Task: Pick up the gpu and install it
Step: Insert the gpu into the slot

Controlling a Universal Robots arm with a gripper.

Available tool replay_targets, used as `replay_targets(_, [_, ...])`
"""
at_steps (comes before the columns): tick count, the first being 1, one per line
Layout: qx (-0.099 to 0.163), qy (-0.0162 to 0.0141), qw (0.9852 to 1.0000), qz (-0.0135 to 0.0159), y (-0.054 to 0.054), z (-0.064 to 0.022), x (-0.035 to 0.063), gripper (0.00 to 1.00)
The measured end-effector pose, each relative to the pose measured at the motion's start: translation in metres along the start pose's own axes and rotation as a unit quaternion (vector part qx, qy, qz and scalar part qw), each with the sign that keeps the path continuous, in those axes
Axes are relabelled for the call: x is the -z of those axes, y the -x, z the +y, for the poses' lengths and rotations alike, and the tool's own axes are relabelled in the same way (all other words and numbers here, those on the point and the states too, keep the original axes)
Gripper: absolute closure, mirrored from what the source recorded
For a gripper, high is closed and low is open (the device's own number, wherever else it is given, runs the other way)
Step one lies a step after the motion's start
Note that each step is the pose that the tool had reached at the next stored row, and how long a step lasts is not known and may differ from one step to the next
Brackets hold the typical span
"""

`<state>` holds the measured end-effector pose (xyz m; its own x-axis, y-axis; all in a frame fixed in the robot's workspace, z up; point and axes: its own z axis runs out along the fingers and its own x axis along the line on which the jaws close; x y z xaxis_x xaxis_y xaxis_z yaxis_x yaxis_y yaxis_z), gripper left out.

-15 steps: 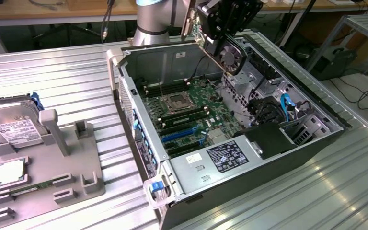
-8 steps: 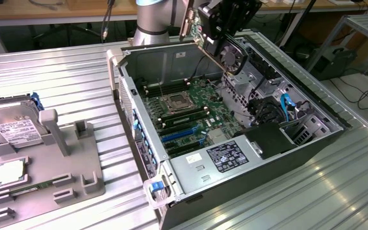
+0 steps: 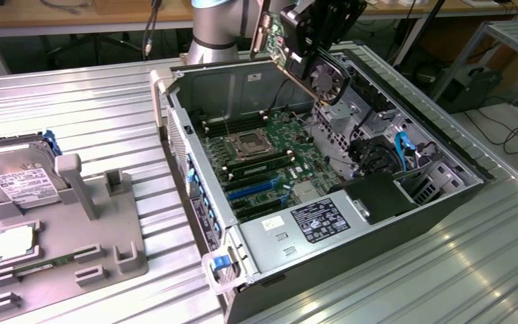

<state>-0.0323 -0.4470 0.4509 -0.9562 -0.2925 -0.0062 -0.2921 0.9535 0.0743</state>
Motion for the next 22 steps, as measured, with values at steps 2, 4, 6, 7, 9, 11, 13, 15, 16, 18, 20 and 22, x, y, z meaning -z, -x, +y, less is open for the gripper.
replay_targets(2, [0.005, 0.0, 1.0, 0.0004, 0.0, 0.0, 0.0, 0.72])
replay_targets(4, [0.009, 0.0001, 1.0, 0.0007, 0.0, 0.0, 0.0, 0.72])
replay_targets(6, [0.014, 0.0001, 0.9999, 0.001, 0.0, 0.0, 0.0, 0.72])
replay_targets(7, [0.016, 0.0001, 0.9999, 0.0012, 0.0, 0.0, 0.0, 0.72])
replay_targets(9, [0.02, 0.0001, 0.9998, 0.0015, 0.0, 0.0, 0.0, 0.72])
replay_targets(11, [0.025, 0.0001, 0.9997, 0.0018, 0.0, 0.0, 0.0, 0.72])
replay_targets(13, [0.03, 0.0002, 0.9996, 0.0022, 0.0, 0.0, 0.0, 0.72])
replay_targets(15, [0.034, 0.0002, 0.9994, 0.0025, 0.0, 0.0, 0.0, 0.72])
replay_targets(16, [0.036, 0.0002, 0.9993, 0.0027, 0.0, 0.0, 0.0, 0.72])
replay_targets(18, [0.041, 0.0002, 0.9992, 0.003, 0.0, 0.0, 0.0, 0.72])
replay_targets(20, [0.045, 0.0003, 0.999, 0.0034, 0.0, 0.0, 0.0, 0.72])
replay_targets(22, [0.049, 0.0003, 0.9988, 0.0037, 0.0, 0.0, 0.0, 0.72])
